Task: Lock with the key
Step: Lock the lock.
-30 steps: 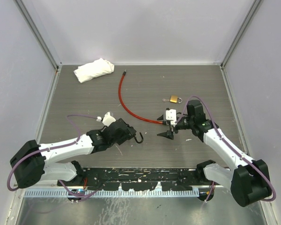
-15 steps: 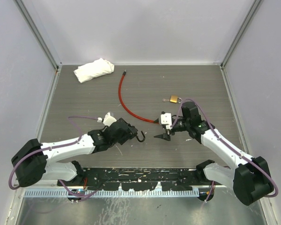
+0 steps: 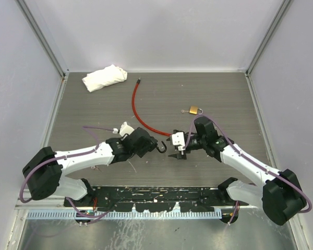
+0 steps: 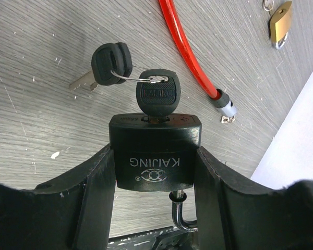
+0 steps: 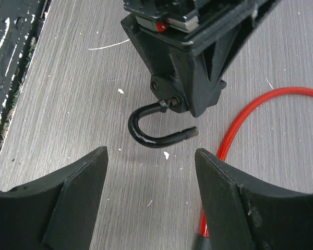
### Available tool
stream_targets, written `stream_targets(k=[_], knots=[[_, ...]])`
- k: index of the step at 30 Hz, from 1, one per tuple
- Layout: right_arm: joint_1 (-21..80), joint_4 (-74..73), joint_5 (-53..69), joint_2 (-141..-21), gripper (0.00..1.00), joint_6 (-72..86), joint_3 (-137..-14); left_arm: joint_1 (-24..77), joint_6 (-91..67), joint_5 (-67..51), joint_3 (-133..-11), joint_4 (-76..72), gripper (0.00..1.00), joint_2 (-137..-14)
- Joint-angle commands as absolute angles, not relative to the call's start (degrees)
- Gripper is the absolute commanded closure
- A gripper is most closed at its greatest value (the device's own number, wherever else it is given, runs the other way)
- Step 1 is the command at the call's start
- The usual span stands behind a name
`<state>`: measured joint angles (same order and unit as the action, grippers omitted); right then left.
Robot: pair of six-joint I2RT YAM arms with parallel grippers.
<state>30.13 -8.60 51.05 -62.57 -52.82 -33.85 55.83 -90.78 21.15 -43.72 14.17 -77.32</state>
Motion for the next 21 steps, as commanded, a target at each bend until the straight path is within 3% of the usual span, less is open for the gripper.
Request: stream_targets(k=[1, 9, 14, 21], knots=[[33.1, -5.6, 46.7, -62.3, 0.27, -55.7, -33.8, 56.1, -94.0, 21.9, -49.2, 16.8, 0.98, -78.0], [37.7, -1.9, 40.1, -62.4, 0.28, -56.2, -32.2, 56.1, -94.7, 20.8, -50.6, 18.0, 0.98, -79.8], [40.2, 0.0, 34.7, -63.7, 0.36, -56.4, -31.9, 56.1, -95.1, 19.6, -50.5, 16.6, 0.98, -80.1], [42.6, 1.5, 30.4, -64.9, 0.4, -57.1, -31.5, 56.1, -95.7, 18.5, -50.1, 15.4, 0.98, -79.9]])
